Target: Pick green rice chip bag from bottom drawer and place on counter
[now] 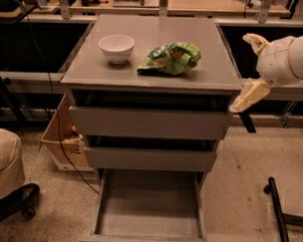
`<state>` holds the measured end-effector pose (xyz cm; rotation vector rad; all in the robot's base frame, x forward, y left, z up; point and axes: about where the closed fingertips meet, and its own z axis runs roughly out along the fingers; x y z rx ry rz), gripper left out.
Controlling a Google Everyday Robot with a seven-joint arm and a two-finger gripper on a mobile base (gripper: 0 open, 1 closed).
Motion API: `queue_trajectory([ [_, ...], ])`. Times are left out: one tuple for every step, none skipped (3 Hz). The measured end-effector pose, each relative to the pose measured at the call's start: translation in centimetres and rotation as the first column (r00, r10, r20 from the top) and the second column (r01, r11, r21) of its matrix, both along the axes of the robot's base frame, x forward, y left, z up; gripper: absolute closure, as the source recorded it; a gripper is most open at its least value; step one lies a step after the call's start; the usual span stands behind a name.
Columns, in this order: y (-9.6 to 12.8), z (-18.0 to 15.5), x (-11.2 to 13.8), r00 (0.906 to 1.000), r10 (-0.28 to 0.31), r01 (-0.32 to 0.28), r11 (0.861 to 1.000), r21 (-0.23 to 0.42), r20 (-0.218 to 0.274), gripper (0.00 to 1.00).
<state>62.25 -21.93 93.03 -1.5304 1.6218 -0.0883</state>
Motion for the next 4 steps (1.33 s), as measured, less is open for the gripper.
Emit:
queue_trajectory([
  [-0.3, -0.7, -0.6, 0.9999, -0.002, 0.002, 1.0, -0.013, -0.011, 0.0],
  [-0.3, -0.7, -0.6, 0.9999, -0.002, 0.002, 1.0, -0.013, -0.011, 0.0],
  [-4.0, -0.3, -1.5, 0.9959, -0.083, 0.085, 0.993, -0.083, 0.035, 0.0],
  [-3.6, -0.4, -1.4, 0.9967, -0.075, 0.077, 0.994, -0.078, 0.031, 0.0],
])
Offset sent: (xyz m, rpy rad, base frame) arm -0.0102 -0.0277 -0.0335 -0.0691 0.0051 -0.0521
